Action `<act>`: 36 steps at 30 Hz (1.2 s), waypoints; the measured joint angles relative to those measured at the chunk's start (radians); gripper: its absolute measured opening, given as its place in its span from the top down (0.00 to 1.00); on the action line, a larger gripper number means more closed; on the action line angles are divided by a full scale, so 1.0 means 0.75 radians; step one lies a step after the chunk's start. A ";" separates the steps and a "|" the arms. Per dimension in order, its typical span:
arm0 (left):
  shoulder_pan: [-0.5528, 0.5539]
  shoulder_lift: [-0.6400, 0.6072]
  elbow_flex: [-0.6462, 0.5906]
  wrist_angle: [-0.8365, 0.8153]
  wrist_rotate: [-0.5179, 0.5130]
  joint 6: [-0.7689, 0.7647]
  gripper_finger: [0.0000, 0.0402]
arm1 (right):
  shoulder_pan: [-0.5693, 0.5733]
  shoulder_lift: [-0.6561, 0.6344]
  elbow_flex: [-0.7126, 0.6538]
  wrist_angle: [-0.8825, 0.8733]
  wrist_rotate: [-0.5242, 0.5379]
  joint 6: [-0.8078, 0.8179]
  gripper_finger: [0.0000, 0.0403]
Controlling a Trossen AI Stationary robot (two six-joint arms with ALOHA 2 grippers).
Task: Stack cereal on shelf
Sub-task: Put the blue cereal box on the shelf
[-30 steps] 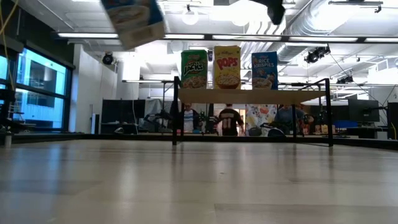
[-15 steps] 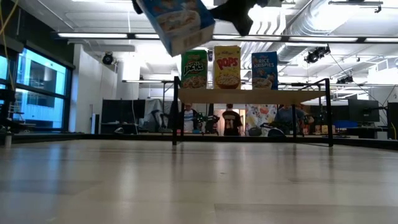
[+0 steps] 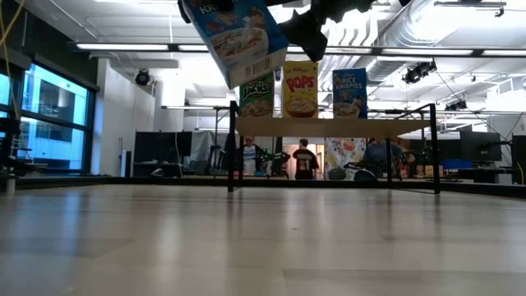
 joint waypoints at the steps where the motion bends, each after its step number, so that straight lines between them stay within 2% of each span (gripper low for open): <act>1: -0.001 -0.001 0.001 0.001 -0.005 0.016 0.68 | 0.000 0.000 0.000 0.008 -0.020 -0.001 0.40; 9: -0.001 0.000 0.002 0.009 -0.052 0.041 0.68 | -0.002 -0.002 -0.001 0.035 -0.090 0.001 0.40; 16: 0.003 0.001 0.002 0.103 -0.080 0.064 0.68 | 0.001 -0.002 -0.001 -0.003 0.025 -0.024 0.40; 21: 0.003 0.001 0.002 0.213 -0.061 0.127 0.68 | 0.001 -0.002 -0.001 -0.008 0.028 -0.036 0.40; 27: 0.011 0.001 0.002 0.206 -0.051 0.129 0.68 | 0.002 -0.002 -0.001 -0.009 -0.016 -0.045 0.41; 31: 0.011 0.001 0.002 0.205 -0.026 0.129 0.68 | 0.001 -0.002 -0.001 -0.027 -0.017 -0.036 0.47; 36: 0.011 -0.001 0.002 0.209 0.013 0.127 0.62 | 0.001 -0.002 -0.001 -0.032 -0.021 -0.059 0.62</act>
